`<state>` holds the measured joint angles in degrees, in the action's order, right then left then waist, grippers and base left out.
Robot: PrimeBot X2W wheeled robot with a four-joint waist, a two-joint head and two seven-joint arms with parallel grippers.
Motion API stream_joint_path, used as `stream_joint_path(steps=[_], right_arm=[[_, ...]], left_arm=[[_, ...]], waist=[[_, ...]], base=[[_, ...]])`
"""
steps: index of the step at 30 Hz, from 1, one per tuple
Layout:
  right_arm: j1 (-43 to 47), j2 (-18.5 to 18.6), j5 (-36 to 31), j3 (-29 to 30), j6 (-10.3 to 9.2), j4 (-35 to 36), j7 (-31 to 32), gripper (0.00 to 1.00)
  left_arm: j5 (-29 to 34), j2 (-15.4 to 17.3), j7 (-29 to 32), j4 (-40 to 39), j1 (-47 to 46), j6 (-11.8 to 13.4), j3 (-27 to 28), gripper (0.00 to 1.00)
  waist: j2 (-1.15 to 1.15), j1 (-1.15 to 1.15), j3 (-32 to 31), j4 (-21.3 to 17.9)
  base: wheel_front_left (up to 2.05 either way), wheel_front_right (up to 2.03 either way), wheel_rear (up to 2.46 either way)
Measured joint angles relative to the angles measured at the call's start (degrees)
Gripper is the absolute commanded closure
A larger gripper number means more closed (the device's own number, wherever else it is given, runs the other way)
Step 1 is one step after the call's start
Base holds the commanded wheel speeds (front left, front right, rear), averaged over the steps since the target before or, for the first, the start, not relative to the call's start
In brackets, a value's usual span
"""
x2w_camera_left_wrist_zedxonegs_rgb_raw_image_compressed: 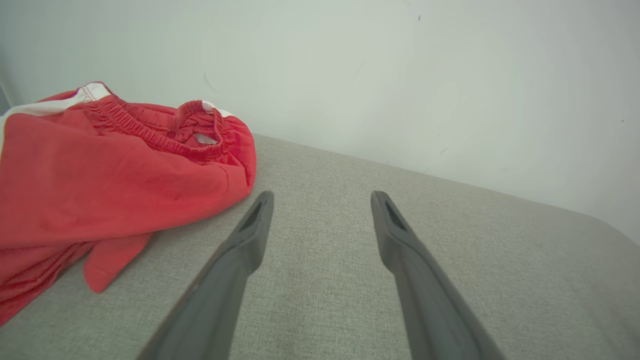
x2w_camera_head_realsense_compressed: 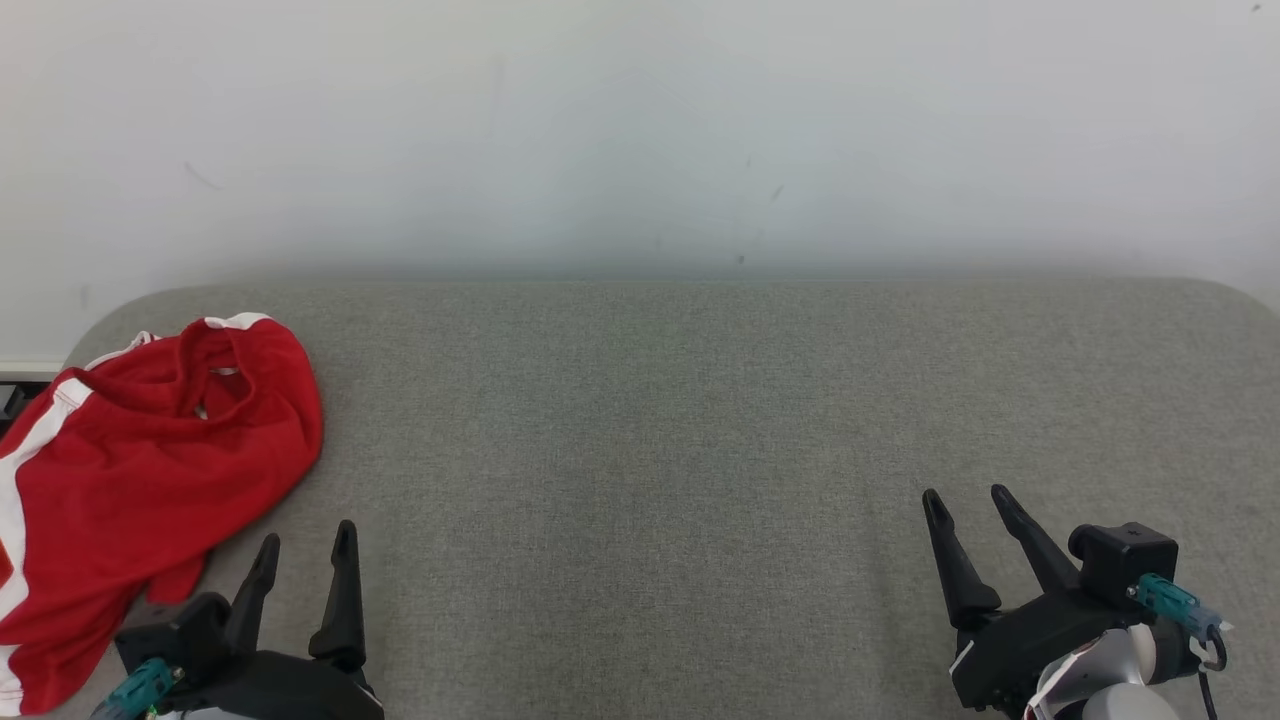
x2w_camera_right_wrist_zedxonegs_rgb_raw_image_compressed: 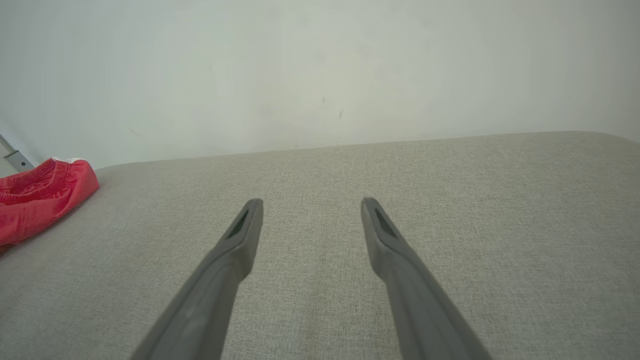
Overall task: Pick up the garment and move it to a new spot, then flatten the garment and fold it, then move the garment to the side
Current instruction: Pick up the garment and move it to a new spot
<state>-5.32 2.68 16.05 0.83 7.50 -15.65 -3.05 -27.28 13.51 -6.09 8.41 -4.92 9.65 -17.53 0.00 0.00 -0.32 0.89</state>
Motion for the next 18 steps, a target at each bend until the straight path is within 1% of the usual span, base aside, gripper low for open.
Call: stream_joint_path(steps=[8,18], right_arm=[[0.4,0.0,0.0,0.2,0.00,0.2,-0.1,0.00],[1.6,0.1,0.5,-0.9,0.00,0.6,0.1,0.00]], left_arm=[[-0.4,0.1,0.1,0.1,0.0,-0.1,-0.4,0.00],[-0.6,0.9,0.5,-0.1,0.8,0.4,-0.4,0.00]], waist=[[0.00,0.00,-0.2,2.4],[0.00,0.00,-0.9,8.6]], base=[[0.00,0.00,0.00],[0.00,0.00,0.00]])
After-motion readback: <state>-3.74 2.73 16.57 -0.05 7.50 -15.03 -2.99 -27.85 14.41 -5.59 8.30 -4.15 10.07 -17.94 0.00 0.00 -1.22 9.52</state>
